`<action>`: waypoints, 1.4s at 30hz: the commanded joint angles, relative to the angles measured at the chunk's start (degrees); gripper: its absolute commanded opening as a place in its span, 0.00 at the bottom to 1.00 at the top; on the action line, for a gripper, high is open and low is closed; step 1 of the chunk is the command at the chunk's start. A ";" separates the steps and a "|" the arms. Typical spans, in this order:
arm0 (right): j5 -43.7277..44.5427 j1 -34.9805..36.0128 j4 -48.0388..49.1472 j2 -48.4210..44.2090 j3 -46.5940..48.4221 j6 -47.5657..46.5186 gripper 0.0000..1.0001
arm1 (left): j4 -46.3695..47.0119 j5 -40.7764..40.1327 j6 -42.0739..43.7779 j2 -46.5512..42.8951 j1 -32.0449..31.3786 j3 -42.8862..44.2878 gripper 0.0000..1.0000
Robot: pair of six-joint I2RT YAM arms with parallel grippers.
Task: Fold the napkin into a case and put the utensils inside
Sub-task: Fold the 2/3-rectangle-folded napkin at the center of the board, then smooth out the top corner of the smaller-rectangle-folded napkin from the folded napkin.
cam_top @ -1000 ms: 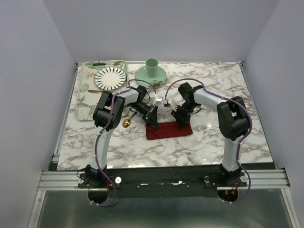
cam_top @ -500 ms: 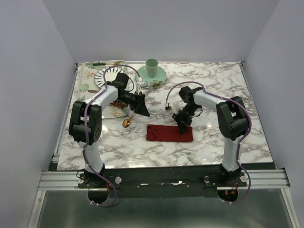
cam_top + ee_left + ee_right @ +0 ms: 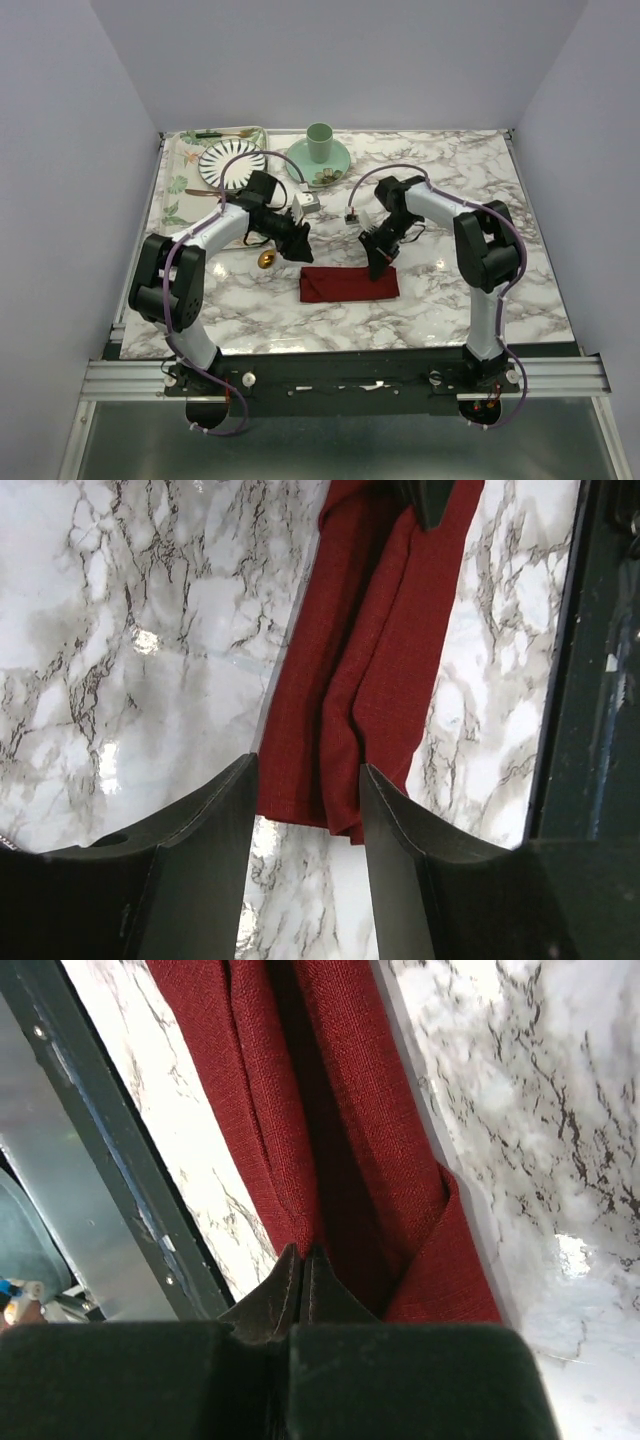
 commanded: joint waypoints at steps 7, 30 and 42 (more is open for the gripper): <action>0.91 0.41 1.73 7.92 3.83 3.48 0.01 | 0.31 -5.38 6.51 -1.30 -4.02 -0.61 0.55; -5.77 0.23 2.00 12.58 2.25 9.45 0.01 | 14.11 -19.27 10.98 0.72 -24.23 -3.52 0.48; -7.18 -0.21 1.65 11.79 1.29 9.02 0.01 | 13.67 -21.02 13.71 4.23 -27.31 -2.90 0.42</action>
